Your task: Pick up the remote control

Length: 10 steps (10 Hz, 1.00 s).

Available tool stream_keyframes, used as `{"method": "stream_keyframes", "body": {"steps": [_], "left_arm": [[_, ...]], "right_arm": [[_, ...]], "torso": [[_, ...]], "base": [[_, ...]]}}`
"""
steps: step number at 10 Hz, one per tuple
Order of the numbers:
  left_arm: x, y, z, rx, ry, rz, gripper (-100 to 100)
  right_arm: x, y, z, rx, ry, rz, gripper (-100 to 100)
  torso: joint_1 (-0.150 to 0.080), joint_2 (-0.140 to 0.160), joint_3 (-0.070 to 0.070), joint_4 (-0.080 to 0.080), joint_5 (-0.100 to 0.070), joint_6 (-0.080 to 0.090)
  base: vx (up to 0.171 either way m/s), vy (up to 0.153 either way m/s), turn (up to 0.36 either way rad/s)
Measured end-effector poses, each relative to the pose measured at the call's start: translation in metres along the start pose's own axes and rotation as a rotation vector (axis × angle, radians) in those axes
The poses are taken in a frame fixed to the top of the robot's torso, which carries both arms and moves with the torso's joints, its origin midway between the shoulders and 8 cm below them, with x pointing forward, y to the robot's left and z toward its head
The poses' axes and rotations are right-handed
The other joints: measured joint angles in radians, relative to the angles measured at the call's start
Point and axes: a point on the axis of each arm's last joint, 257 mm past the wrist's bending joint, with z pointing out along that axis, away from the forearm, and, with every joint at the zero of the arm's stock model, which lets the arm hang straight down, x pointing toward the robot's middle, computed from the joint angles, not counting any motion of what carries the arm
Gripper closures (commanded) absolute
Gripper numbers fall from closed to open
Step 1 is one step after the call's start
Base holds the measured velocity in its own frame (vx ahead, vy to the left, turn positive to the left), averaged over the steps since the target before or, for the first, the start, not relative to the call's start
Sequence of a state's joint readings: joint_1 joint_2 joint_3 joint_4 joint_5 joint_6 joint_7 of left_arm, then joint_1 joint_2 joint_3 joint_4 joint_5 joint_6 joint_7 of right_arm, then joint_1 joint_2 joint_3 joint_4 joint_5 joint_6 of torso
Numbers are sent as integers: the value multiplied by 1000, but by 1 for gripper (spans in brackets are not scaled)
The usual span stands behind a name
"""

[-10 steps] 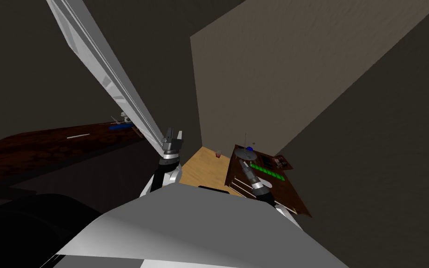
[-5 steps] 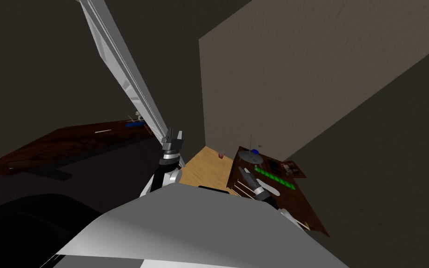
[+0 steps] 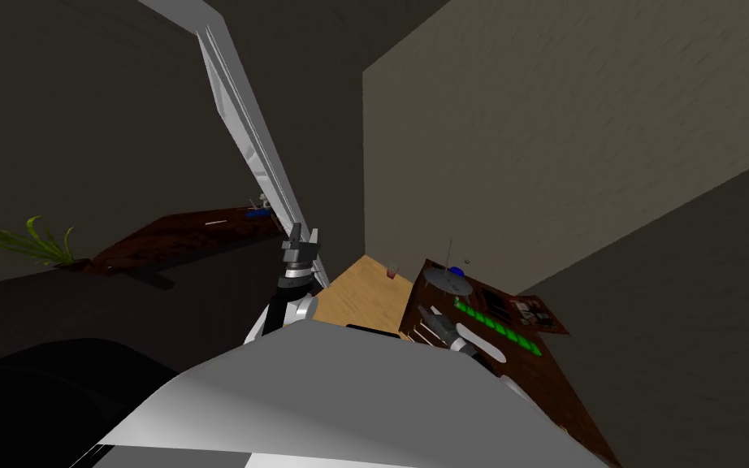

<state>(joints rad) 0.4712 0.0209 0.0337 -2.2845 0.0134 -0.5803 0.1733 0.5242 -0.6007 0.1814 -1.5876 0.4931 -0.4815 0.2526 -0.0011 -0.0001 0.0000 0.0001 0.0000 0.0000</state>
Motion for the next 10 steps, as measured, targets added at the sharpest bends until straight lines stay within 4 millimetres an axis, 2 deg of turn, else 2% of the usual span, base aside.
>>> {"method": "stream_keyframes", "body": {"steps": [1, 4, 5, 7, 10], "left_arm": [[0, 0, 0, 0, 0, 0, 0], [0, 0, 0, 0, 0, 0, 0], [0, 0, 0, 0, 0, 0, 0], [0, 0, 0, 0, 0, 0, 0], [0, 0, 0, 0, 0, 0, 0]], "right_arm": [[10, -8, -4, 16, 33, -23, -100], [42, -35, -16, 54, 117, -80, -100], [59, -52, -30, 75, 168, -115, -100], [87, -74, -50, 109, 267, -183, -100], [107, -106, -72, 150, 357, -232, -100]], "torso": [[0, 0, 0, 0, 0, 1], [-1, 0, 0, 0, 0, 1], [-1, 0, 0, 0, 0, 0], [-2, 0, 0, 0, -1, 1], [-1, 0, 0, 0, 0, 1]], "base": [[2, -9, -8], [1, -16, 220], [3, -44, 408], [-1, -32, 58], [-6, -28, 240]]}}
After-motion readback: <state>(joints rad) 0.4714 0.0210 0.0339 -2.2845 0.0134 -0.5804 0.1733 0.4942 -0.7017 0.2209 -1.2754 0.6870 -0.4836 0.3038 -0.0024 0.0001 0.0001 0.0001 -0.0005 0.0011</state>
